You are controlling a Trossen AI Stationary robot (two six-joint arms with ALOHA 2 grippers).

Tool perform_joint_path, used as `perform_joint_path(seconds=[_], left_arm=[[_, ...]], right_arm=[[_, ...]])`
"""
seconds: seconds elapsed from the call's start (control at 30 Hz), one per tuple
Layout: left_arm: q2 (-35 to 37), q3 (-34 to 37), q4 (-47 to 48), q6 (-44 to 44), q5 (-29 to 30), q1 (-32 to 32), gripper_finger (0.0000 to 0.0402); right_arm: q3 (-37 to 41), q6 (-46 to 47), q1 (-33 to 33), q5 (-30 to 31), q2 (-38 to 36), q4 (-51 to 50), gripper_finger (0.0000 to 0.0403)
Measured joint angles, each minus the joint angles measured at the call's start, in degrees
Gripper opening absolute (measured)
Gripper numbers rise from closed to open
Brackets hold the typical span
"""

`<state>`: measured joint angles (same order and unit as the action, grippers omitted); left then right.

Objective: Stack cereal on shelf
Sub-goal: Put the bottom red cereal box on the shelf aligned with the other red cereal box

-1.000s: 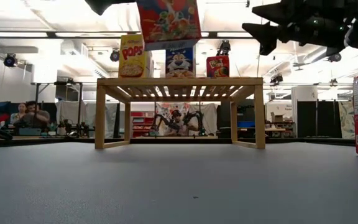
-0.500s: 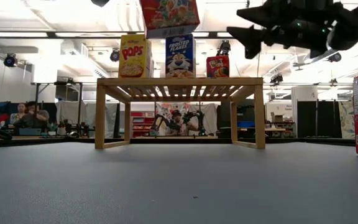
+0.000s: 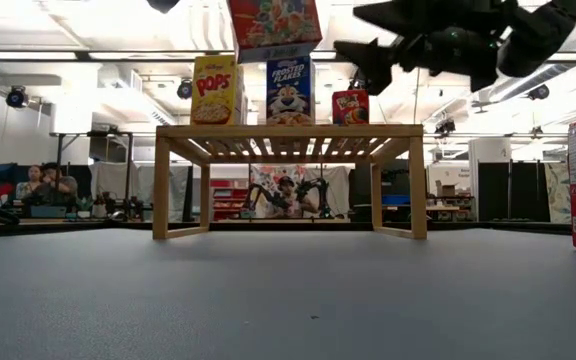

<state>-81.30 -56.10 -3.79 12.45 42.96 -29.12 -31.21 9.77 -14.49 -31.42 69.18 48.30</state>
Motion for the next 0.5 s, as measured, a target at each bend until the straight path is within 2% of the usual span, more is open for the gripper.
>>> perform_joint_path(seconds=[0.23,0.5], left_arm=[[0.42,0.00,1.28,-0.85,0.02,1.59,0.0168],[3.23,0.00,2.16,-0.83,0.03,4.37,0.0168]], right_arm=[[-2.13,-3.01,2.79,-0.50,4.95,-0.03,0.0271],[-3.33,-7.65,6.74,1.18,6.34,0.02,0.0278]])
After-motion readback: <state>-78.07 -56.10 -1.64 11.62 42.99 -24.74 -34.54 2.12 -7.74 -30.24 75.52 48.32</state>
